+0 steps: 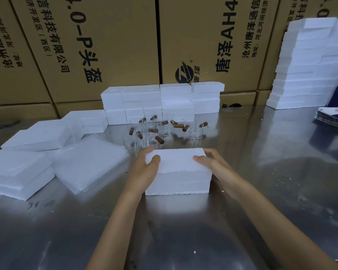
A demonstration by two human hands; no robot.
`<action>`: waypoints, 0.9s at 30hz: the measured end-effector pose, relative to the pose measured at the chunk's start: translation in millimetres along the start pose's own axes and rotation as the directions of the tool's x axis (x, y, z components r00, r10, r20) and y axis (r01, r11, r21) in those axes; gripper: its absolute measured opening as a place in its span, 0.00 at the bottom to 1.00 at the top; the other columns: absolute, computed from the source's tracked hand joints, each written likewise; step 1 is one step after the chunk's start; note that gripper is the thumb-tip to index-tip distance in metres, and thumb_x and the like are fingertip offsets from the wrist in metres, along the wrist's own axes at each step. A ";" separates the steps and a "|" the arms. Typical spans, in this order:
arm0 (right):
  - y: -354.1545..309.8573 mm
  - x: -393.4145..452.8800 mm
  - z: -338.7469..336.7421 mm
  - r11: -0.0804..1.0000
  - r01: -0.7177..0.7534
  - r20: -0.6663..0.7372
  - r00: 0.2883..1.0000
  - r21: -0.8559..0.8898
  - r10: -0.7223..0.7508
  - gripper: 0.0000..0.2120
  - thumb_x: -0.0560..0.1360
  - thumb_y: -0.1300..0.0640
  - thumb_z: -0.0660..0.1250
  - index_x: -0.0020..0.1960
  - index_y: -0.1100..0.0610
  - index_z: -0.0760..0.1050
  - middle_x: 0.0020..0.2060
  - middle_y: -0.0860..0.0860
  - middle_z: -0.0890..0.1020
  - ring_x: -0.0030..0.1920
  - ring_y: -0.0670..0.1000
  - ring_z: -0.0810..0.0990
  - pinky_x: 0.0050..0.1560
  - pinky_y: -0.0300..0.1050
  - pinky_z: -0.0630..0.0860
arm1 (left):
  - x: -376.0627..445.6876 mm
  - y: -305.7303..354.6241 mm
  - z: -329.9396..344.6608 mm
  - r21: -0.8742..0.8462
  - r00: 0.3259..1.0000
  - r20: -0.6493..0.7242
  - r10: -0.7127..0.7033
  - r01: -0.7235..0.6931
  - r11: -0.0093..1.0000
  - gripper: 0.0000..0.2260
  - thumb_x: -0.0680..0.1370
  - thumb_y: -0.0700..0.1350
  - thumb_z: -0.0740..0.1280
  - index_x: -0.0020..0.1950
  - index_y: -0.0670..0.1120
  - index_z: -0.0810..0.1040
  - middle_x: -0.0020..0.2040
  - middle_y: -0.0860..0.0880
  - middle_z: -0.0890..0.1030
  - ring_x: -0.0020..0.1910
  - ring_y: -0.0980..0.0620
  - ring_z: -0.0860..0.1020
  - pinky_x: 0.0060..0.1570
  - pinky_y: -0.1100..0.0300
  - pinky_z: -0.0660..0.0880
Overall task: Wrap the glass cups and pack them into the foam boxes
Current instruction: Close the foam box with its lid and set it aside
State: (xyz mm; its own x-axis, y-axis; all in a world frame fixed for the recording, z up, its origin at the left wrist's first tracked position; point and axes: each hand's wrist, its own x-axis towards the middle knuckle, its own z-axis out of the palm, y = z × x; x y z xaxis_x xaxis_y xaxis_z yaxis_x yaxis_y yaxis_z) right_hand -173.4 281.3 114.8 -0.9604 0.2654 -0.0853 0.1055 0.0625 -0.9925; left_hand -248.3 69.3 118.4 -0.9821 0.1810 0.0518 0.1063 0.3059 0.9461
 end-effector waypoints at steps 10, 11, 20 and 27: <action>3.1 -11.2 10.1 0.997 0.042 0.053 0.998 0.070 -0.046 0.09 0.79 0.50 0.65 0.59 0.46 0.78 0.51 0.46 0.86 0.51 0.46 0.84 0.48 0.40 0.76 | -22.8 20.7 -7.1 0.561 0.990 -0.137 0.025 0.057 0.826 0.19 0.82 0.48 0.56 0.73 0.50 0.67 0.66 0.45 0.75 0.64 0.43 0.73 0.61 0.51 0.68; 3.1 -11.7 12.2 0.996 0.044 0.069 0.996 0.073 -0.049 0.10 0.79 0.49 0.66 0.59 0.47 0.78 0.51 0.47 0.86 0.52 0.47 0.84 0.49 0.42 0.77 | -27.9 23.7 -3.6 0.739 0.980 -0.152 0.128 0.026 0.673 0.19 0.81 0.47 0.55 0.72 0.47 0.69 0.68 0.44 0.75 0.66 0.42 0.72 0.64 0.49 0.67; -5.7 -9.9 35.7 0.991 -0.003 0.170 0.985 0.136 -0.020 0.13 0.74 0.51 0.72 0.58 0.48 0.81 0.54 0.55 0.85 0.55 0.54 0.84 0.51 0.44 0.80 | -59.8 38.3 47.2 0.880 0.981 0.095 0.168 -0.162 0.447 0.32 0.82 0.62 0.47 0.81 0.45 0.55 0.81 0.42 0.55 0.78 0.35 0.52 0.74 0.34 0.48; 6.0 7.6 35.4 0.987 -0.057 0.244 0.970 0.151 0.019 0.13 0.80 0.49 0.64 0.56 0.54 0.84 0.52 0.55 0.86 0.52 0.51 0.85 0.47 0.38 0.79 | -66.0 37.9 56.0 0.937 0.996 0.002 0.086 -0.032 0.347 0.37 0.80 0.57 0.59 0.81 0.42 0.47 0.80 0.35 0.52 0.77 0.25 0.47 0.71 0.26 0.45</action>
State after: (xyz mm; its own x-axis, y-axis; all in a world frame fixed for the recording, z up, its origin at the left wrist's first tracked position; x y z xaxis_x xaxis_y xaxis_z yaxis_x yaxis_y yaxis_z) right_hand -189.2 249.7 105.1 -0.9921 0.0242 -0.1227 0.1198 -0.0984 -0.9879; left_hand -170.7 121.3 132.9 -0.9691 0.2083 0.1323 0.2137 0.9765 0.0272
